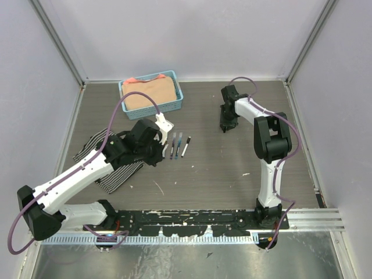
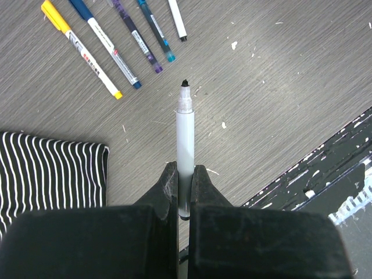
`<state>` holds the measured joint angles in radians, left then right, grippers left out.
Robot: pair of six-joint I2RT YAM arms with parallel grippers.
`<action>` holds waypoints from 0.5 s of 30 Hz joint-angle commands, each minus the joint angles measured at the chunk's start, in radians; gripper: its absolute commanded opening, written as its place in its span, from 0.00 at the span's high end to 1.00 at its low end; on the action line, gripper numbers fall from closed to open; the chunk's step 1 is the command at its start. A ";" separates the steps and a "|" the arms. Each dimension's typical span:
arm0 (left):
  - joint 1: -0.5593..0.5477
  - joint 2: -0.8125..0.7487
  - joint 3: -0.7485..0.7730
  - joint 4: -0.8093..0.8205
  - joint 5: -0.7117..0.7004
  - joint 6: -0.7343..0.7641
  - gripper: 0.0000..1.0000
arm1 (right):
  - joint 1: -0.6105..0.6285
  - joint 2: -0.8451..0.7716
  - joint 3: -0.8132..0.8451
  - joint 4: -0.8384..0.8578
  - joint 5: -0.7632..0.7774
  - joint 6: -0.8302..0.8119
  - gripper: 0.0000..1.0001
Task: Insert the pens into the pen caps
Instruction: Insert the pen cap onto the pen.
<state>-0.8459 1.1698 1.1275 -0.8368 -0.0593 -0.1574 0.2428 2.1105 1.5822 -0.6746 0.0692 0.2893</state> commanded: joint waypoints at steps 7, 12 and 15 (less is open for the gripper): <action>0.004 -0.010 -0.006 -0.005 0.005 0.014 1.00 | 0.003 0.019 0.037 0.000 -0.005 -0.019 0.76; 0.004 -0.030 -0.028 0.008 -0.030 -0.003 1.00 | 0.004 -0.030 0.000 0.039 0.002 -0.015 0.88; 0.008 -0.050 -0.039 0.057 -0.065 -0.015 1.00 | 0.003 -0.149 -0.098 0.141 -0.024 -0.004 0.97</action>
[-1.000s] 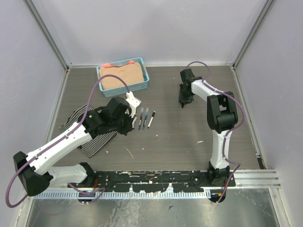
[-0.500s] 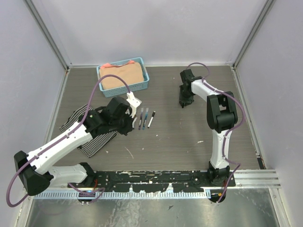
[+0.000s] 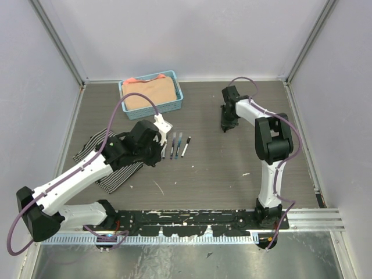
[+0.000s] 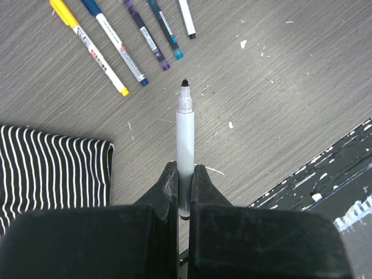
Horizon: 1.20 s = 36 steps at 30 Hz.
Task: Insert the pens into the pen caps
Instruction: Insert the pen cap onto the pen.
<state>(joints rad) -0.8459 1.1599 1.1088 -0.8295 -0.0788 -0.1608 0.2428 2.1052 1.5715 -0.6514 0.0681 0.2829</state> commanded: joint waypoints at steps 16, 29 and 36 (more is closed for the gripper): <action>0.006 -0.117 -0.018 0.274 0.080 -0.074 1.00 | 0.039 -0.952 -0.626 0.555 -0.307 0.214 1.00; -0.125 -0.135 -0.052 0.502 0.027 -0.169 1.00 | 0.403 -1.346 -0.847 0.827 0.000 0.461 1.00; -0.203 -0.166 -0.124 0.679 0.049 -0.203 1.00 | 0.487 -1.415 -0.982 1.129 0.045 0.572 1.00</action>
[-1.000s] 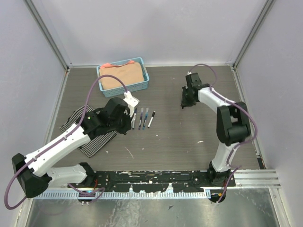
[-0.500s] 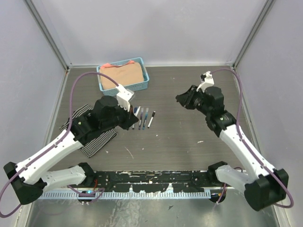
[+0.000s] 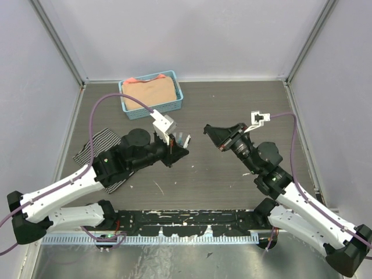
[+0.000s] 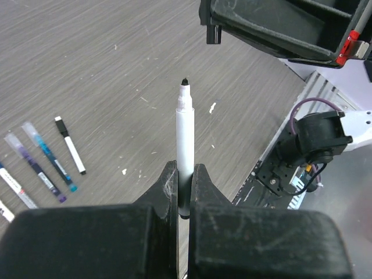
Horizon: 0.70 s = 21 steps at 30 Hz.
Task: Insert the pens into the pen caps
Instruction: Insert the pen cap onto the pen.
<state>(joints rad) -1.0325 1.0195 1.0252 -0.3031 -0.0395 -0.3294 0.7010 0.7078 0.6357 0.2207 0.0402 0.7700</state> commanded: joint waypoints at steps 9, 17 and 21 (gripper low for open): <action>-0.021 -0.043 -0.052 0.162 0.039 -0.005 1.00 | 0.047 0.019 -0.060 0.408 0.026 0.102 1.00; -0.020 -0.042 -0.046 0.140 0.047 0.013 1.00 | 0.073 0.088 -0.037 0.464 -0.043 0.113 1.00; -0.021 -0.047 -0.050 0.138 0.043 0.016 1.00 | 0.083 0.109 -0.041 0.498 -0.047 0.132 1.00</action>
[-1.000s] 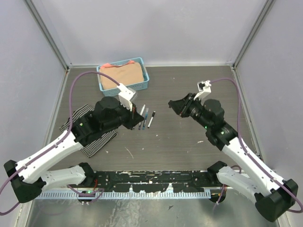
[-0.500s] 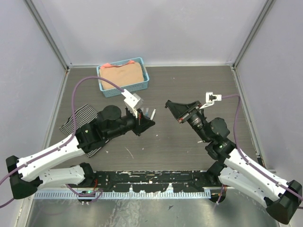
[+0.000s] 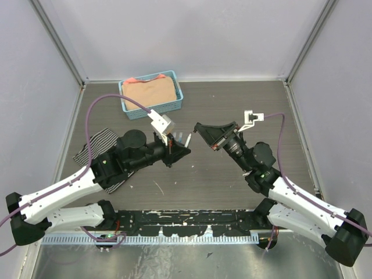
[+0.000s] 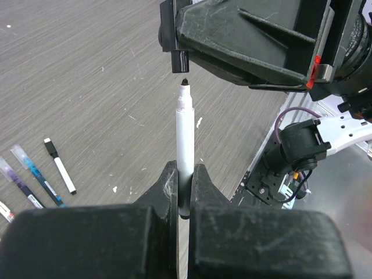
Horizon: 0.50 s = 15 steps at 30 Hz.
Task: Insert the pens into the pen caps
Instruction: Insert the pen cap onto the pen.
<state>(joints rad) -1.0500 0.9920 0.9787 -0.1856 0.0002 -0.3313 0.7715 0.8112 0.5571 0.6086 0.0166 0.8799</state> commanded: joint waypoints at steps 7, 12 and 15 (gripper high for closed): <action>-0.002 -0.018 -0.002 0.010 0.008 0.021 1.00 | 0.018 0.000 0.035 0.138 -0.008 0.031 1.00; -0.002 -0.016 0.001 0.004 0.007 0.025 1.00 | 0.021 0.014 0.056 0.137 -0.030 0.035 1.00; -0.003 -0.018 0.002 0.003 0.006 0.025 1.00 | 0.024 0.021 0.057 0.136 -0.035 0.038 1.00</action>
<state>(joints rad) -1.0500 0.9905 0.9787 -0.1890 0.0025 -0.3187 0.7853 0.8272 0.5629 0.6781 0.0048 0.9112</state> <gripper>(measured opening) 0.046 0.223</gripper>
